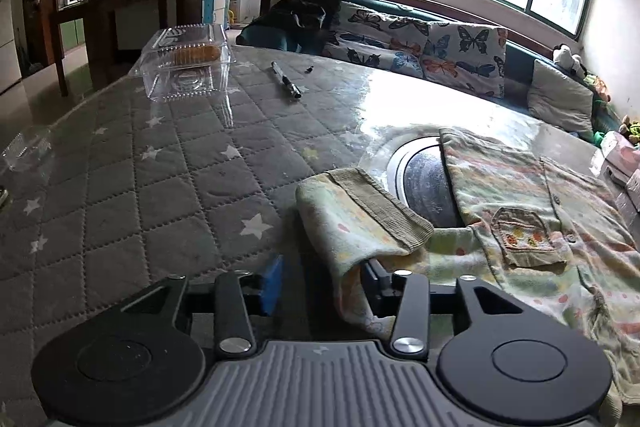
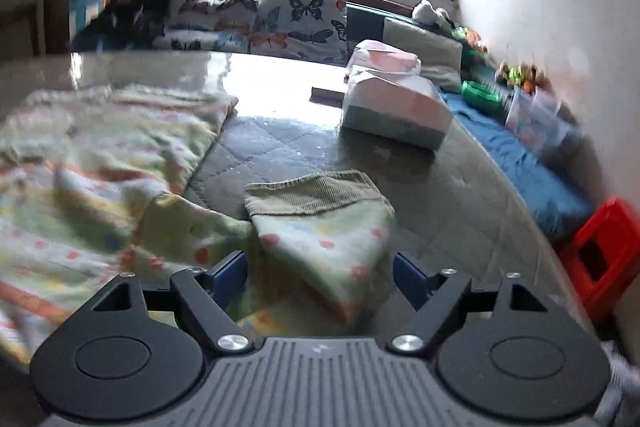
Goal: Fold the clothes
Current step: 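Lift and spread the shirt flat, then open both grippers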
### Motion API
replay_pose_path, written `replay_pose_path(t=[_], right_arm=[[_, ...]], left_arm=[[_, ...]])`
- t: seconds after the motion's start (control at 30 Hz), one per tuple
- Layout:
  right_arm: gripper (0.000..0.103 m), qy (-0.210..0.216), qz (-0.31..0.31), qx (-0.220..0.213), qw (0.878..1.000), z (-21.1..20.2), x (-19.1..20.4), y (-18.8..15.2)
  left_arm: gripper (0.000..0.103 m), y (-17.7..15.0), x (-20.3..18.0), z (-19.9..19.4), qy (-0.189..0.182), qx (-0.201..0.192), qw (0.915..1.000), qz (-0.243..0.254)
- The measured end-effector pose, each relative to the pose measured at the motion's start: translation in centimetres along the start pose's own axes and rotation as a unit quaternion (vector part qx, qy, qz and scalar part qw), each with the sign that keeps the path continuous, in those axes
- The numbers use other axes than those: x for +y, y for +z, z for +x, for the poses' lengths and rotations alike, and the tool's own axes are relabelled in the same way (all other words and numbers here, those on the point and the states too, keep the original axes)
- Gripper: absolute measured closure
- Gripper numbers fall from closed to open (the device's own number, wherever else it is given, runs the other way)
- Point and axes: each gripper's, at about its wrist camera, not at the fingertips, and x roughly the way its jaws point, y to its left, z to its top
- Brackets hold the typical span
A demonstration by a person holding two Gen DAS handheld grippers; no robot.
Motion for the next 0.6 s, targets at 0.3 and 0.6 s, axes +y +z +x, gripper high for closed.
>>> replay_pose_path(t=[0.3,0.6], right_arm=[[0.019,-0.090,0.078,-0.042,0.992,-2.1,-6.5,0.9],[0.018,-0.080,0.138,-0.032,0.987,-4.8,-10.0,-1.8]], left_arm=[[0.047,0.4,0.6,-0.2,0.015,-0.003,0.9999,-0.001],[0.037,0.9,-0.4,-0.8,0.014,-0.018,0.9997,0.011]])
